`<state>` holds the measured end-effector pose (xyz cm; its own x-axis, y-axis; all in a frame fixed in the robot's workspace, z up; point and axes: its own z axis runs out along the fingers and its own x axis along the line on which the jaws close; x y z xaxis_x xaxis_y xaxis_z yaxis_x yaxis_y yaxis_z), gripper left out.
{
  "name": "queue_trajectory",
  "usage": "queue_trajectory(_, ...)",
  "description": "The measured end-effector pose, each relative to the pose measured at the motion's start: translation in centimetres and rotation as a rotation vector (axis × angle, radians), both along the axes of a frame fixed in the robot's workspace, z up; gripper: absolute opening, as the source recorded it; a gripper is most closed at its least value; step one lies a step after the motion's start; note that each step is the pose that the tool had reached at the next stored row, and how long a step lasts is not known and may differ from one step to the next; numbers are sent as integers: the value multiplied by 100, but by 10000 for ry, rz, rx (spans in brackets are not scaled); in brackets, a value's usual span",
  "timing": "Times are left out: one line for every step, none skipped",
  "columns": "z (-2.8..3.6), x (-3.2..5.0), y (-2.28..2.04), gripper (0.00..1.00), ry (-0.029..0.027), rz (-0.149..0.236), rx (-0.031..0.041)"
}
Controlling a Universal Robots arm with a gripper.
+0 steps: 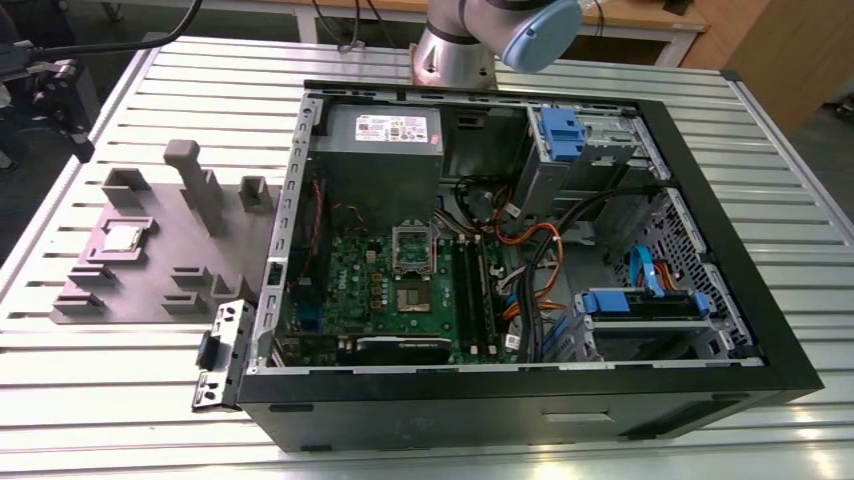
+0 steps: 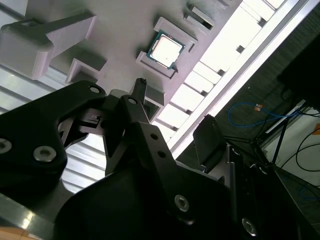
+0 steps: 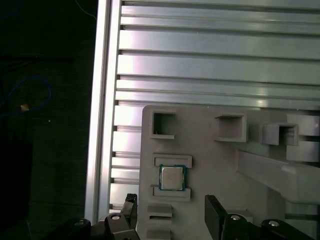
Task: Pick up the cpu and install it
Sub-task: 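Pick up the cpu and move it towards the insertion slot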
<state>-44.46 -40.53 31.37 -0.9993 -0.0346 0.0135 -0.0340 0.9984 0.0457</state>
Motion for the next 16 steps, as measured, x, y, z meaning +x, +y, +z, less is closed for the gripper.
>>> queue_trajectory(0,0,0,65,-1,0,0)
queue_trajectory(-1,0,0,65,0,0,0)
queue_trajectory(-3,0,0,65,-2,0,1)
queue_trajectory(-6,0,0,65,-2,-2,1)
queue_trajectory(-9,0,0,65,-1,-6,0)
queue_trajectory(-13,0,0,65,-1,-14,0)
queue_trajectory(-17,0,0,65,-1,-47,0)
queue_trajectory(-21,0,0,65,0,-81,-1)
queue_trajectory(-25,0,0,65,0,-97,-1)
queue_trajectory(-29,0,0,65,0,-109,-1)
queue_trajectory(-32,0,0,65,1,-111,-2)
queue_trajectory(-36,0,0,65,0,-111,-1)
queue_trajectory(-40,0,0,65,-1,-112,0)
queue_trajectory(-45,0,0,65,-1,-112,0)
queue_trajectory(-51,0,0,65,-2,-112,0)
queue_trajectory(-57,0,0,65,-1,-112,0)
